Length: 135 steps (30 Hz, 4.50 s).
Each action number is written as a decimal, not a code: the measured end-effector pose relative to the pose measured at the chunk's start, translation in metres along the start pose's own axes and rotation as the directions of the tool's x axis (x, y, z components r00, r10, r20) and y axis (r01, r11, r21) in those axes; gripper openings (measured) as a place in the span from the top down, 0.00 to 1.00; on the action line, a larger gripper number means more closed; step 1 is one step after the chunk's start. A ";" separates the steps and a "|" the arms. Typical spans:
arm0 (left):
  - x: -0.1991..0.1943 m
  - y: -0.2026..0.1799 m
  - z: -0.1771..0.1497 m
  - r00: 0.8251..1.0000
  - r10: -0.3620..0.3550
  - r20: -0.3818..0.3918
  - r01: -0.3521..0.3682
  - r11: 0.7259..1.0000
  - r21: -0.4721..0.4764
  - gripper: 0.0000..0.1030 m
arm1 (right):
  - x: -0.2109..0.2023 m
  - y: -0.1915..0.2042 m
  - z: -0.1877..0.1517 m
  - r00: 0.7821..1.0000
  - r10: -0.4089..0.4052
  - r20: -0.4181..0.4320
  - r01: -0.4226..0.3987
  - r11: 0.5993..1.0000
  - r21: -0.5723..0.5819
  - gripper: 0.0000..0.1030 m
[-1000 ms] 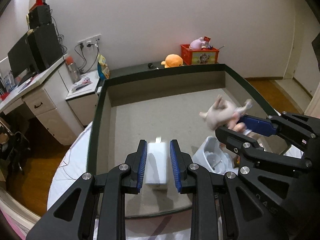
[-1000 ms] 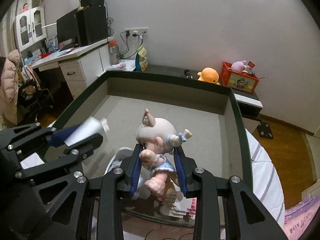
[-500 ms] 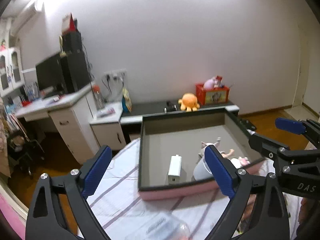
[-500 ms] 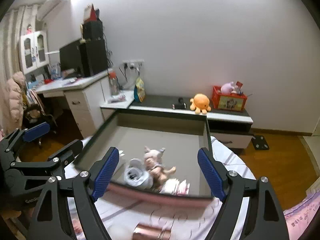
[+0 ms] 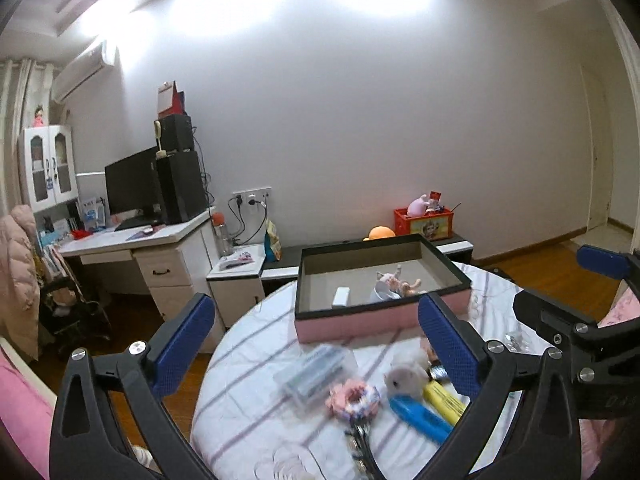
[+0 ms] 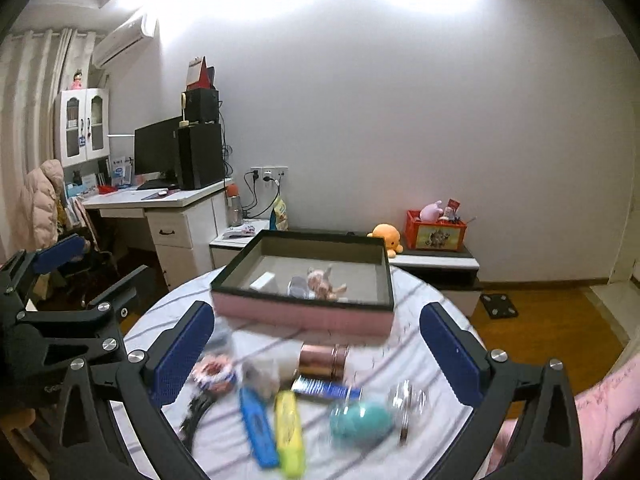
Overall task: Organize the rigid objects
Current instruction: 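Withdraw both tools from the box back over the bed, then grasp the clear dental flosser box with the left tool while the right tool grasps the teal brush case, then carry both held items into the pink box and open both tools to release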
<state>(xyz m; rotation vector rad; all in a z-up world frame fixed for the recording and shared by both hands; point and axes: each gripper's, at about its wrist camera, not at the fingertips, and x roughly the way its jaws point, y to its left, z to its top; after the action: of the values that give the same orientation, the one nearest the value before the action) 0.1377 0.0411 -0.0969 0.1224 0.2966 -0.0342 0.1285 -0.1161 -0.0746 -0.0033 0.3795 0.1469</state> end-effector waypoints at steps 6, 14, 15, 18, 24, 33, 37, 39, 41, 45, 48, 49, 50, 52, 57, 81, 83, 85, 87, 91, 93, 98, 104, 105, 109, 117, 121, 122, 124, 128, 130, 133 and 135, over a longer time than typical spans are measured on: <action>-0.026 0.004 -0.009 1.000 -0.012 0.013 0.013 0.999 -0.046 0.00 | -0.030 0.004 -0.011 0.999 -0.022 0.031 0.022 1.000 0.008 0.00; -0.043 0.000 -0.009 0.999 -0.017 0.041 0.019 0.999 -0.050 0.00 | -0.054 0.009 -0.015 0.995 -0.057 0.077 0.057 0.998 -0.004 0.00; -0.042 -0.001 -0.009 0.999 -0.018 0.039 0.020 0.999 -0.049 0.00 | -0.055 0.010 -0.016 0.995 -0.060 0.075 0.060 0.998 -0.003 0.00; -0.041 -0.002 -0.009 0.999 -0.020 0.037 0.022 0.998 -0.051 0.00 | -0.056 0.010 -0.019 0.996 -0.063 0.069 0.063 0.998 0.000 0.00; -0.038 -0.003 -0.013 0.999 -0.023 0.037 0.025 0.999 -0.048 0.00 | -0.051 0.007 -0.022 0.996 -0.060 0.061 0.060 0.998 0.006 0.00; 0.003 0.003 -0.053 0.991 -0.059 -0.121 0.047 0.994 -0.097 0.00 | -0.019 -0.017 -0.049 0.995 -0.085 -0.043 0.087 0.995 0.053 0.00; 0.027 0.001 -0.084 0.968 -0.074 -0.238 0.051 0.993 -0.102 0.00 | 0.007 -0.030 -0.073 0.985 -0.104 -0.140 0.112 0.992 0.051 0.00; 0.036 -0.001 -0.095 0.958 -0.069 -0.279 0.045 0.995 -0.093 0.00 | 0.019 -0.035 -0.085 0.976 -0.112 -0.186 0.123 0.991 0.051 0.00; 0.041 -0.001 -0.101 0.953 -0.070 -0.296 0.046 0.995 -0.090 0.00 | 0.033 -0.043 -0.096 0.965 -0.113 -0.238 0.131 0.990 0.060 0.00; 0.055 0.005 -0.108 0.941 -0.069 -0.332 0.038 0.994 -0.100 0.00 | 0.056 -0.053 -0.109 0.948 -0.104 -0.302 0.133 0.988 0.076 0.00; 0.062 0.008 -0.110 0.937 -0.055 -0.344 0.022 0.995 -0.099 0.00 | 0.071 -0.058 -0.115 0.941 -0.089 -0.327 0.126 0.988 0.094 0.00; 0.064 0.009 -0.110 0.936 -0.054 -0.348 0.021 0.995 -0.097 0.00 | 0.076 -0.059 -0.114 0.937 -0.085 -0.338 0.124 0.988 0.096 0.00; 0.066 0.010 -0.110 0.935 -0.054 -0.350 0.021 0.995 -0.097 0.00 | 0.082 -0.060 -0.115 0.933 -0.078 -0.352 0.121 0.988 0.100 0.00; 0.073 0.015 -0.112 0.932 -0.053 -0.360 0.019 0.995 -0.098 0.00 | 0.093 -0.059 -0.115 0.929 -0.062 -0.365 0.108 0.988 0.106 0.00; 0.094 0.024 -0.113 0.921 -0.040 -0.388 0.008 0.996 -0.085 0.00 | 0.113 -0.058 -0.117 0.912 -0.020 -0.410 0.078 0.989 0.124 0.03; 0.210 0.036 -0.091 0.834 -0.253 -0.491 0.202 0.967 -0.154 0.00 | 0.101 -0.062 -0.099 0.927 0.031 -0.373 0.020 0.991 0.133 0.30; 0.220 0.033 -0.093 0.813 -0.284 -0.509 0.228 0.959 -0.170 0.00 | 0.106 -0.060 -0.099 0.922 0.024 -0.385 0.024 0.993 0.119 0.30; 0.225 0.032 -0.094 0.803 -0.304 -0.512 0.239 0.952 -0.190 0.15 | 0.112 -0.061 -0.101 0.917 0.028 -0.398 0.026 0.991 0.130 0.30; 0.224 0.030 -0.094 0.809 -0.284 -0.514 0.226 0.958 -0.174 0.24 | 0.116 -0.062 -0.105 0.915 0.021 -0.403 0.034 0.991 0.129 0.30; 0.208 0.025 -0.091 0.854 -0.197 -0.481 0.170 0.980 -0.099 0.31 | 0.120 -0.061 -0.108 0.913 0.018 -0.408 0.037 0.991 0.127 0.30; 0.199 0.023 -0.088 0.872 -0.150 -0.465 0.139 0.989 -0.057 0.32 | 0.121 -0.061 -0.108 0.912 0.015 -0.409 0.040 0.991 0.126 0.30; 0.176 0.022 -0.089 0.888 -0.105 -0.448 0.100 0.994 -0.035 0.35 | 0.123 -0.060 -0.109 0.911 0.002 -0.413 0.053 0.991 0.123 0.29; 0.147 0.018 -0.089 0.895 -0.113 -0.431 0.107 0.993 -0.038 0.36 | 0.128 -0.059 -0.110 0.906 -0.001 -0.424 0.055 0.992 0.115 0.29; 0.144 0.017 -0.089 0.895 -0.118 -0.429 0.111 0.993 -0.041 0.36 | 0.125 -0.059 -0.109 0.910 0.001 -0.414 0.053 0.991 0.119 0.29; 0.129 0.017 -0.090 0.901 -0.114 -0.419 0.101 0.994 -0.052 0.36 | 0.112 -0.057 -0.109 0.923 0.042 -0.383 0.018 0.988 0.151 0.29; 0.101 0.027 -0.085 0.918 -0.119 -0.378 0.087 0.991 -0.101 0.36 | 0.089 -0.042 -0.093 0.939 0.084 -0.333 -0.036 0.988 0.148 0.29; 0.095 0.026 -0.076 0.927 -0.129 -0.354 0.098 0.990 -0.103 0.36 | 0.085 -0.029 -0.081 0.948 0.103 -0.302 -0.066 0.989 0.130 0.29; 0.096 0.025 -0.073 0.928 -0.129 -0.349 0.099 0.990 -0.101 0.36 | 0.086 -0.025 -0.079 0.949 0.109 -0.297 -0.074 0.989 0.126 0.29; 0.096 0.022 -0.066 0.932 -0.133 -0.338 0.105 0.989 -0.102 0.36 | 0.089 -0.017 -0.072 0.950 0.122 -0.288 -0.091 0.989 0.117 0.29; 0.098 0.015 -0.047 0.943 -0.135 -0.305 0.111 0.989 -0.092 0.36 | 0.099 -0.007 -0.057 0.952 0.135 -0.277 -0.110 0.989 0.102 0.29; 0.101 0.010 -0.034 0.948 -0.141 -0.285 0.122 0.989 -0.084 0.36 | 0.103 -0.003 -0.045 0.956 0.133 -0.262 -0.113 0.990 0.089 0.29; 0.108 0.005 -0.020 0.954 -0.142 -0.264 0.127 0.989 -0.072 0.36 | 0.110 -0.001 -0.027 0.962 0.129 -0.242 -0.114 0.991 0.073 0.29; 0.119 0.003 -0.006 0.957 -0.144 -0.250 0.132 0.989 -0.062 0.36 | 0.116 0.000 -0.012 0.965 0.122 -0.231 -0.110 0.992 0.060 0.29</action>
<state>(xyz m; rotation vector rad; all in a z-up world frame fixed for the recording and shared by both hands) 0.2494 0.0426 -0.1371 0.0615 0.5620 -0.1516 0.2306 -0.1002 -0.1290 0.0487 0.6199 0.2548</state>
